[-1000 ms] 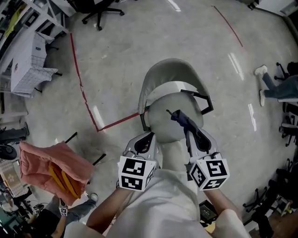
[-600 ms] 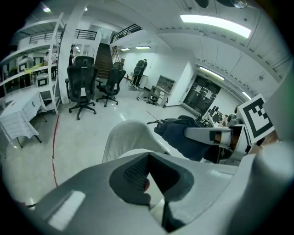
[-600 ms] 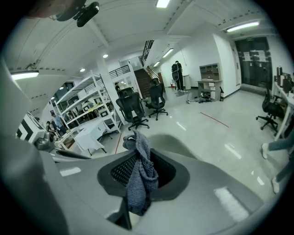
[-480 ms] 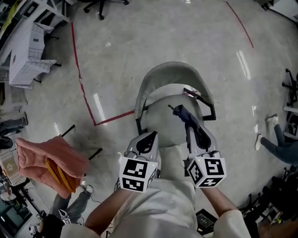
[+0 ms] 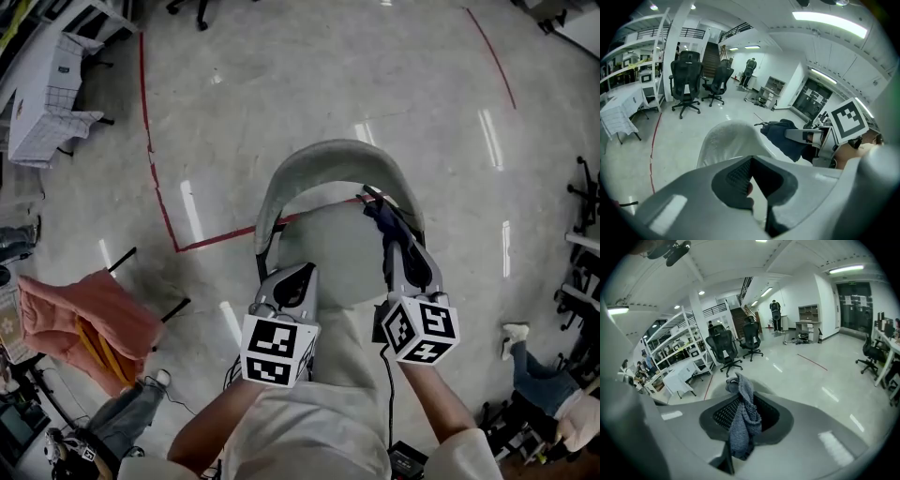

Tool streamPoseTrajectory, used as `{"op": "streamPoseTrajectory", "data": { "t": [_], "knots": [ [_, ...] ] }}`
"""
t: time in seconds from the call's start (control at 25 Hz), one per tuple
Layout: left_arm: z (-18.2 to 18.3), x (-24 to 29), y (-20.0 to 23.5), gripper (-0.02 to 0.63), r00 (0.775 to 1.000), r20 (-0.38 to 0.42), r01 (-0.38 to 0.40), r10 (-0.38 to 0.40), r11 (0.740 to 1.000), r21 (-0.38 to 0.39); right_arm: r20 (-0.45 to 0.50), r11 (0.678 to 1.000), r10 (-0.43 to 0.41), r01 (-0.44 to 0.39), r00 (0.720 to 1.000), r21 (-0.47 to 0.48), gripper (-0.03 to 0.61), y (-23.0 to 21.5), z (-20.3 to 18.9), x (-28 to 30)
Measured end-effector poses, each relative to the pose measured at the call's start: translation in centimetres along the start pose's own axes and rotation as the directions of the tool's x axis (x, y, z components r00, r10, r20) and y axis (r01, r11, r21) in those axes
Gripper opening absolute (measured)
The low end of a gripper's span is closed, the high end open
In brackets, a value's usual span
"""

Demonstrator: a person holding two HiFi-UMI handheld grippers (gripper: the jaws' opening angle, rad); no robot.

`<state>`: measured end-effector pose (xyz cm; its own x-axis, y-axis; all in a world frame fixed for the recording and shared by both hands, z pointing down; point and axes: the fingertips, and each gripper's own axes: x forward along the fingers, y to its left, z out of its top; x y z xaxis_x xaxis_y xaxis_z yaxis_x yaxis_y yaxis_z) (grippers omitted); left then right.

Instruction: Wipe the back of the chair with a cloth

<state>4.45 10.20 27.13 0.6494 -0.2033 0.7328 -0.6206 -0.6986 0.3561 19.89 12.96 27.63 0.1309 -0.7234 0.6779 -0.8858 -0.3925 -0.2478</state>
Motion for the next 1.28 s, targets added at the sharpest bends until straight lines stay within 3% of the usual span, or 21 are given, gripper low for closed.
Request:
{"op": "streamPoseTrajectory", "data": {
  "t": [0.32, 0.52, 0.68, 1.04, 1.28],
  "knots": [
    [0.0, 3.7, 0.5, 0.0, 1.0, -0.003, -0.024, 0.024, 1.0, -0.001, -0.046, 0.994, -0.08, 0.083, 0.996, 0.072, 0.078, -5.8, -1.2, 3.5],
    [-0.6, 5.2, 0.5, 0.0, 0.999, -0.023, -0.026, 0.026, 1.0, -0.012, -0.044, 0.958, -0.182, 0.187, 0.982, 0.219, 0.077, -8.6, -2.0, 4.2],
    [-0.9, 6.5, 0.7, 0.0, 0.999, -0.039, -0.028, 0.027, 0.999, -0.023, -0.014, 0.935, -0.247, 0.242, 0.969, 0.26, 0.078, -10.1, -2.0, 5.6],
    [-1.5, 9.2, 1.4, 0.0, 0.997, -0.067, -0.04, 0.038, 0.999, -0.034, -0.063, 0.921, -0.252, 0.26, 0.966, 0.292, 0.078, -10.8, -3.5, 11.0],
    [-1.6, 9.7, 2.3, 0.0, 0.996, -0.067, -0.057, 0.052, 0.996, -0.076, -0.113, 0.944, -0.146, 0.173, 0.983, 0.282, 0.077, -8.8, -3.3, 13.2]
  ]
}}
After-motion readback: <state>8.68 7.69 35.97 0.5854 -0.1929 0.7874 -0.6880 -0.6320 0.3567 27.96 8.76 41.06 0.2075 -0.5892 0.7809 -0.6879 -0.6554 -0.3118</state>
